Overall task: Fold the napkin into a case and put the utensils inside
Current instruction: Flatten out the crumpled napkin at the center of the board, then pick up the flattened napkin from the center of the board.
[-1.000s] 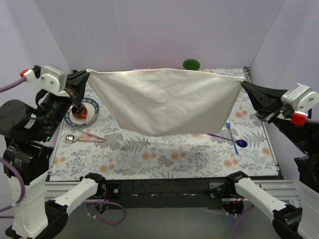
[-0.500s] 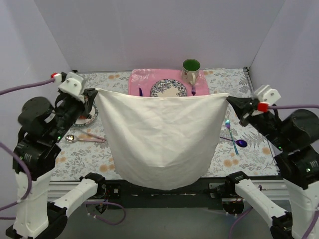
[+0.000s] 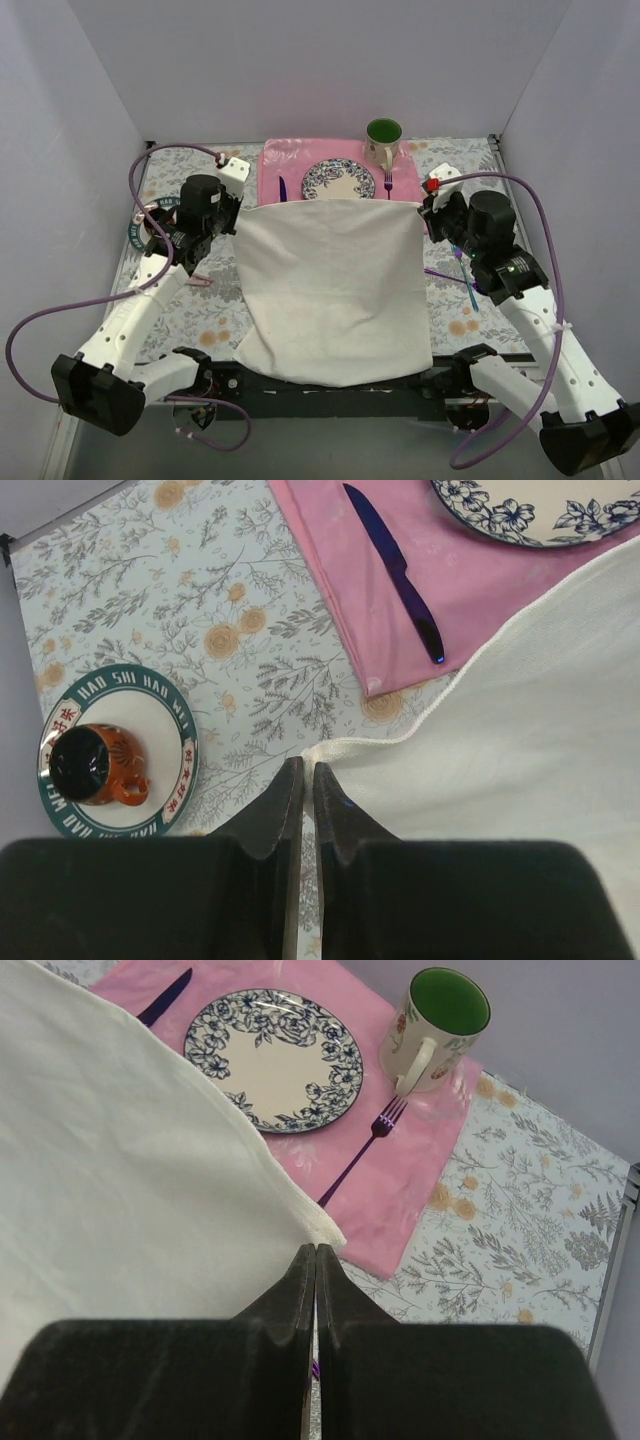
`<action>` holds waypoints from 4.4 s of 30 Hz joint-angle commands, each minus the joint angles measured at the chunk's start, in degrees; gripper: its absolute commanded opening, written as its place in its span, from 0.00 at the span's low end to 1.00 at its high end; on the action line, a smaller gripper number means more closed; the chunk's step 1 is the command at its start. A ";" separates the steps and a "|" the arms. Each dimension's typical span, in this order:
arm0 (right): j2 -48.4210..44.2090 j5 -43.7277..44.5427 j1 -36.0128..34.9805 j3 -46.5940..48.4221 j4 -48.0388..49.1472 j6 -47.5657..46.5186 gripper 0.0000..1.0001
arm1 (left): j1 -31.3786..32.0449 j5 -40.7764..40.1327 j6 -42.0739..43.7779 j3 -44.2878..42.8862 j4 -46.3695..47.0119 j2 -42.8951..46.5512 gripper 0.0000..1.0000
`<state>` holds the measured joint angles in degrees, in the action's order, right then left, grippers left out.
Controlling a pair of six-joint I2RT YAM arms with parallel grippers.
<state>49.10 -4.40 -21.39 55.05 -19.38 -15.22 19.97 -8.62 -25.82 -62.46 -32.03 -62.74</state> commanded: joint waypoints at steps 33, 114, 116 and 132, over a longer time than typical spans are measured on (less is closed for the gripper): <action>31.49 2.30 9.43 0.94 33.61 -0.77 0.01 | -8.54 2.03 -0.72 -13.13 26.49 -38.33 0.00; 67.35 -25.39 20.86 46.73 -13.24 -1.12 0.52 | -22.34 37.63 -13.99 -47.76 -3.48 -62.24 0.37; 69.02 -25.04 20.86 47.43 -13.14 -1.47 0.51 | -22.08 36.31 -13.47 -47.32 -3.56 -63.03 0.37; 78.43 -23.81 20.86 52.53 -11.92 -1.56 0.44 | -21.28 33.41 -12.06 -45.56 -1.63 -64.44 0.39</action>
<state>126.58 -28.05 -0.75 105.23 -32.49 -16.69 -1.50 25.58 -38.76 -107.74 -34.74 -128.22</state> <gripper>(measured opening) 0.440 0.391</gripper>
